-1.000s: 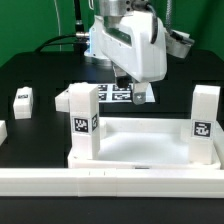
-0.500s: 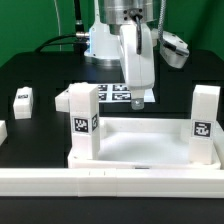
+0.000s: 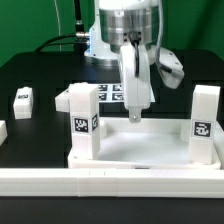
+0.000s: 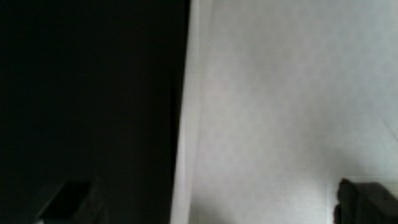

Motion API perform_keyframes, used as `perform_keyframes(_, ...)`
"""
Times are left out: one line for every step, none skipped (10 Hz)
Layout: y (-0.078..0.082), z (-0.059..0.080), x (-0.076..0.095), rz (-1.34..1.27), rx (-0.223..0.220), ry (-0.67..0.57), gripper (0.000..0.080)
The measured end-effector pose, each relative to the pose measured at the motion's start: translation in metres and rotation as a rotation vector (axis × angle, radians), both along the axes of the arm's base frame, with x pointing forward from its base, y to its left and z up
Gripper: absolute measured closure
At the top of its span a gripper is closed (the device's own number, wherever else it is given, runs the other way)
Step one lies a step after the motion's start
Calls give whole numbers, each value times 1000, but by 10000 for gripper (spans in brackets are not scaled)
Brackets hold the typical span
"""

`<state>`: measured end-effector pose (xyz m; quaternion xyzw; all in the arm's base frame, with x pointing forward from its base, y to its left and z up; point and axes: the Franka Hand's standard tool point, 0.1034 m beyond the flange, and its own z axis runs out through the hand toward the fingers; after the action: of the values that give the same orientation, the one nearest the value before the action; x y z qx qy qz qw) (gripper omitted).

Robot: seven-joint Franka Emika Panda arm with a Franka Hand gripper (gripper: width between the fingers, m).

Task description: Assemble desk

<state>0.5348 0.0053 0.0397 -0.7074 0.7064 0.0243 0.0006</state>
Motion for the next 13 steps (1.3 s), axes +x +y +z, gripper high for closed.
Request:
perform_keyframes(-2, -8, -3, 1, -7, 13, 151)
perform_keyframes(-3, -17, -5, 3, -13, 25, 151)
perform_keyframes(-5, -22, -5, 4, -18, 31, 151)
perform_keyframes(-7, -26, -7, 9, -22, 38, 151)
perform_keyframes(-8, -30, -9, 11, -25, 46, 151)
perform_keyframes(-8, -32, -10, 12, -27, 46, 192)
perform_keyframes(-8, -32, -10, 13, -27, 46, 192)
perform_keyframes(-7, -33, -10, 14, -28, 47, 371)
perform_keyframes(-6, -33, -10, 16, -28, 47, 510)
perform_keyframes(-5, -31, -9, 18, -26, 45, 686)
perform_keyframes(-4, -28, -7, 19, -25, 38, 686)
perform_keyframes(-6, -28, -6, 16, -28, 32, 720)
perform_keyframes(-6, -29, -6, 16, -29, 32, 720)
